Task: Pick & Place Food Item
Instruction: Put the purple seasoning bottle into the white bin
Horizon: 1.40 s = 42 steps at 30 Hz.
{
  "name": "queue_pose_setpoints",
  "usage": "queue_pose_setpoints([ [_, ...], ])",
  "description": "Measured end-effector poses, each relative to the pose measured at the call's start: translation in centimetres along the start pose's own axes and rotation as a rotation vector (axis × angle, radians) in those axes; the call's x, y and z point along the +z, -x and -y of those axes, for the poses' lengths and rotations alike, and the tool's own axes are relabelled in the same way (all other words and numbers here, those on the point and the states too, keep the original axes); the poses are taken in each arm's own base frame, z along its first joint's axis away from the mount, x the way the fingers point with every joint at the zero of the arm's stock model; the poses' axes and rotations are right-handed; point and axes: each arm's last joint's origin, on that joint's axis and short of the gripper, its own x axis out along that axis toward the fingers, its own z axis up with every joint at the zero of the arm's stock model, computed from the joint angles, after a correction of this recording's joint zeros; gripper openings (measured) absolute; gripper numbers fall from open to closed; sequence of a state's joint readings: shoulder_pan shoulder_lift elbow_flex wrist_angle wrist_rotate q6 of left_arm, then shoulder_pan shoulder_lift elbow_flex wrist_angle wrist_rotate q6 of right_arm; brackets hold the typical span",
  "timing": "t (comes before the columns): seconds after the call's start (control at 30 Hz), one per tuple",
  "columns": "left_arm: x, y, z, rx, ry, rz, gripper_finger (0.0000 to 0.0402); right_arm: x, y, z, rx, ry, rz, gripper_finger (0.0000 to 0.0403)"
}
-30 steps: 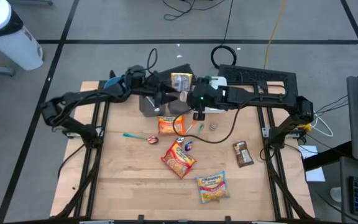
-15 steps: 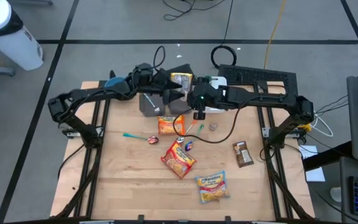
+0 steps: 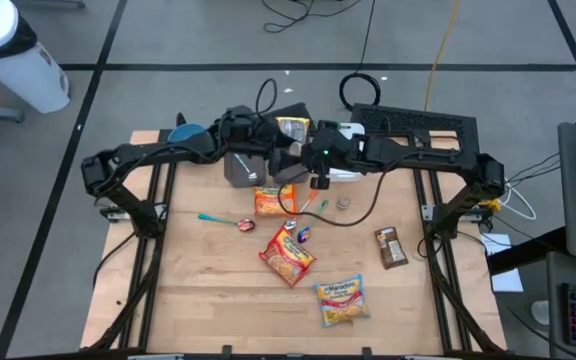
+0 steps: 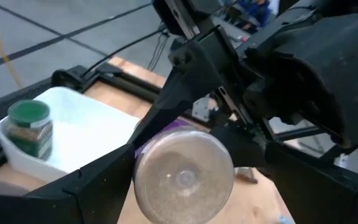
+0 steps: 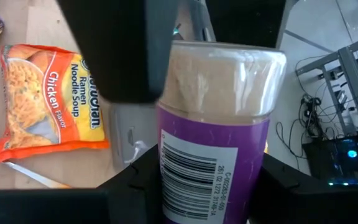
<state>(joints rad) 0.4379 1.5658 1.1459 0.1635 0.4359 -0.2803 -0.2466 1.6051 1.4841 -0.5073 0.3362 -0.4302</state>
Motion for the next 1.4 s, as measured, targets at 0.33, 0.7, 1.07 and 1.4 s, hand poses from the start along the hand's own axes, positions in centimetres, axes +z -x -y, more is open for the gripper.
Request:
queue_pose_setpoints([
  [0.33,-0.06,0.02,-0.15,0.083,-0.023,-0.018,0.0363,0.02,-0.02,0.05,-0.006,-0.001,0.002,0.0147],
  [0.7,-0.01,0.06,-0.31,0.125,-0.062,-0.010,0.0257,0.01,-0.02,0.04,-0.005,-0.001,0.000,0.0147],
  [1.07,0.00,0.07,-0.33,0.129,-0.084,-0.010,0.0225,0.00,-0.04,0.03,-0.005,-0.001,0.000,0.0149],
  [1.4,0.01,0.09,-0.33,0.129,-0.112,-0.012,0.0208,0.03,-0.02,0.05,-0.005,-0.001,0.001,0.0188],
])
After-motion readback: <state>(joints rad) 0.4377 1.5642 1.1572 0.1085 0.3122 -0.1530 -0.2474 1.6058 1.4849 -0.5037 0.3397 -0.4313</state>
